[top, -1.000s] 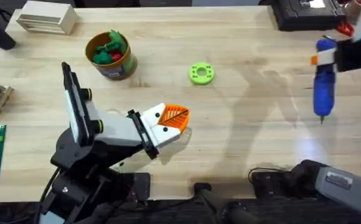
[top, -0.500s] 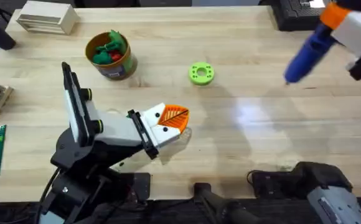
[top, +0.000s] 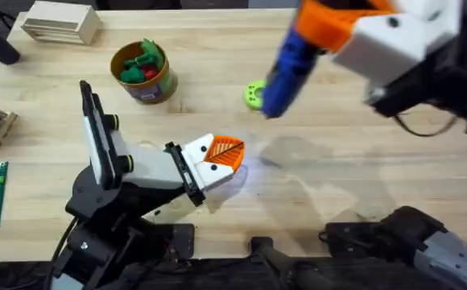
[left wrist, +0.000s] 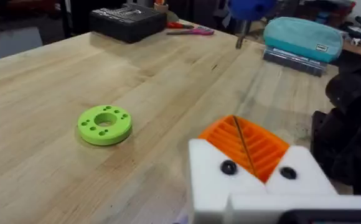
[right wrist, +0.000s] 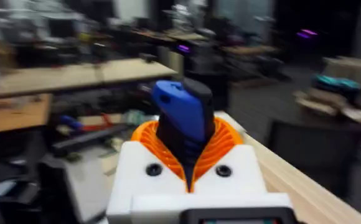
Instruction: Pick up the gripper from the table and insert it into the empty holder that is missing its gripper. Then pick up a screw, insert it into the mounting hole, and use the screwdriver to tighten it. Finally, clean up the table by picking up the vegetable and placing it into the bucket.
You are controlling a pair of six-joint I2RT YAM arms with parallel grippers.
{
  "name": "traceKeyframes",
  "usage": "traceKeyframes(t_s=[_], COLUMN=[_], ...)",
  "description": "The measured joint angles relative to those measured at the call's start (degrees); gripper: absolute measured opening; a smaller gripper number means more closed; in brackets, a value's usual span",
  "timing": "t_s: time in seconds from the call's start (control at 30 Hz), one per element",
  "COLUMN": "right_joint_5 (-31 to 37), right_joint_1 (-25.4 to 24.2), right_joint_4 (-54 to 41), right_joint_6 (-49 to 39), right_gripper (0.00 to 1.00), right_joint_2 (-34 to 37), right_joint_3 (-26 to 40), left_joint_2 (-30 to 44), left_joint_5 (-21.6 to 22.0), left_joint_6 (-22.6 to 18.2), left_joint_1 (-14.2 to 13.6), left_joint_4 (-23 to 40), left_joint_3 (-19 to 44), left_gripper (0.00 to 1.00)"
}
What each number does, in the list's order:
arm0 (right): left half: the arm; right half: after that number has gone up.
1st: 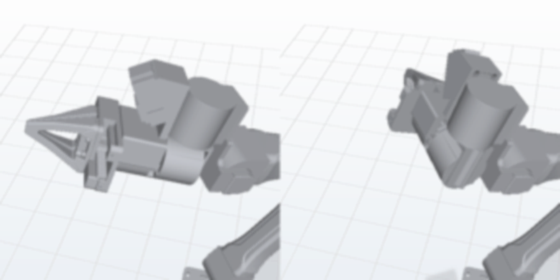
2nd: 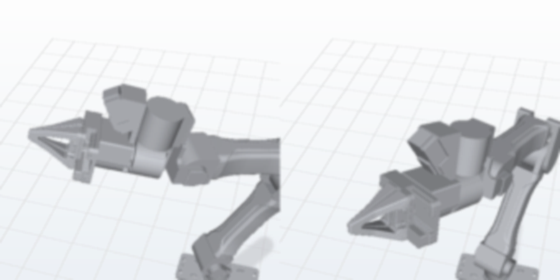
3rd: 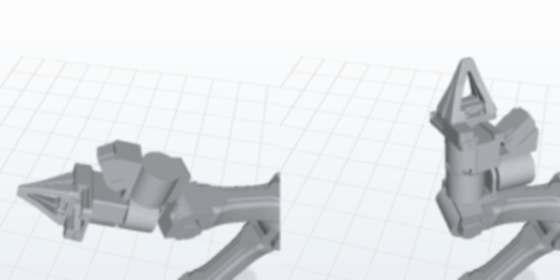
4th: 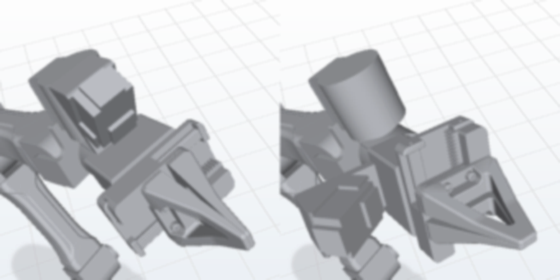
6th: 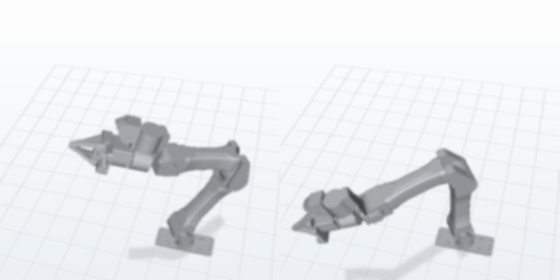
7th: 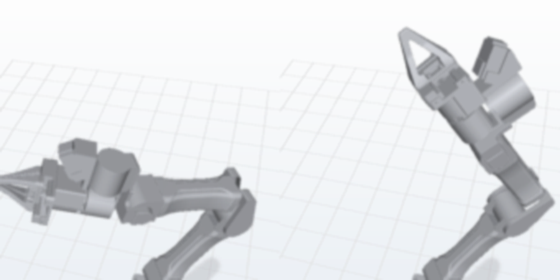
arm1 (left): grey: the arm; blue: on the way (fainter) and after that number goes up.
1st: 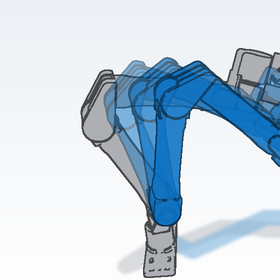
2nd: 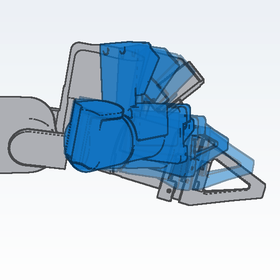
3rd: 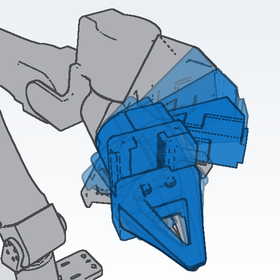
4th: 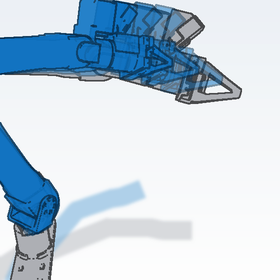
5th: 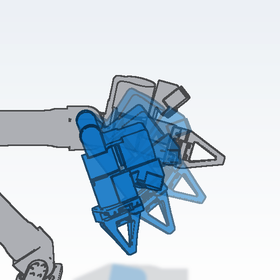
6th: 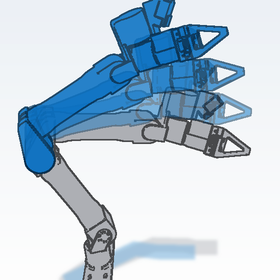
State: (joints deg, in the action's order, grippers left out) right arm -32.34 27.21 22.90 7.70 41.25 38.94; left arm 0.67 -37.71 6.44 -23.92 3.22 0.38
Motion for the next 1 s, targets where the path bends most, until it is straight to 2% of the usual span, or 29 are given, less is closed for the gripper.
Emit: traceKeyframes(t_s=[0.17,0.4,0.63,1.0], right_joint_5=[-0.4,-0.5,-0.5,-0.5], right_joint_1=[8.4,14.8,16.9,17.7], right_joint_4=[11.1,21.4,25.8,24.9], right_joint_6=[0.3,0.7,0.9,0.9], right_gripper=[0.031,0.031,0.031,0.031], right_joint_2=[7.0,15.2,19.8,21.7], right_joint_3=[0.0,0.0,0.0,0.0], left_joint_2=[0.0,0.0,0.0,0.0], left_joint_5=[0.0,0.0,0.0,0.0], left_joint_6=[0.0,0.0,0.0,0.0], left_joint_1=[0.0,0.0,0.0,0.0], left_joint_4=[0.0,0.0,0.0,0.0], left_joint_3=[0.0,0.0,0.0,0.0], left_gripper=[0.005,0.005,0.005,0.005])
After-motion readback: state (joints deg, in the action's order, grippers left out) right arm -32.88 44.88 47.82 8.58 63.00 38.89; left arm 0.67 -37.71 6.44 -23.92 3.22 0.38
